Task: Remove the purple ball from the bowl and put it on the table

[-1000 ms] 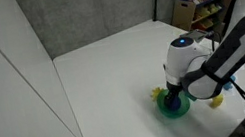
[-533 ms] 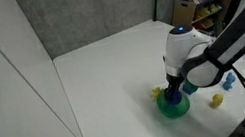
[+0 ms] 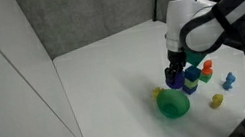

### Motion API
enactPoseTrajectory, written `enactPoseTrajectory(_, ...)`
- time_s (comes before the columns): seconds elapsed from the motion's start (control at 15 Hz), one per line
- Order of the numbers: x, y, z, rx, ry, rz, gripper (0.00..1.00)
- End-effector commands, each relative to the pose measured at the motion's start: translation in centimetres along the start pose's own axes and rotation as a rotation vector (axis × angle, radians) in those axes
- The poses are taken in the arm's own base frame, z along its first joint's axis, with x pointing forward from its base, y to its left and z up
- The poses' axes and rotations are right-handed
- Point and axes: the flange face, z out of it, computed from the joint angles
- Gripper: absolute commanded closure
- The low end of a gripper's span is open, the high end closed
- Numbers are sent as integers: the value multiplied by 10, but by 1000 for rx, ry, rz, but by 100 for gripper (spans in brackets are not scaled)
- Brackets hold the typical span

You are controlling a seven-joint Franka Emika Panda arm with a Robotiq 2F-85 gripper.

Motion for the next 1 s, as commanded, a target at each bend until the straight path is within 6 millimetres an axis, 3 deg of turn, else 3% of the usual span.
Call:
enactPoseTrajectory(0.0,19,13,-34,25,35,39,63)
enactPoseTrajectory(0.27,47,26,-49,38,93,73,63)
enactPoseTrajectory(0.47,67,32,-46,39,109,93,63)
enactPoseTrajectory(0.6,78,35,-36,35,110,100,63)
enactPoseTrajectory(0.93,105,52,12,17,72,131,63)
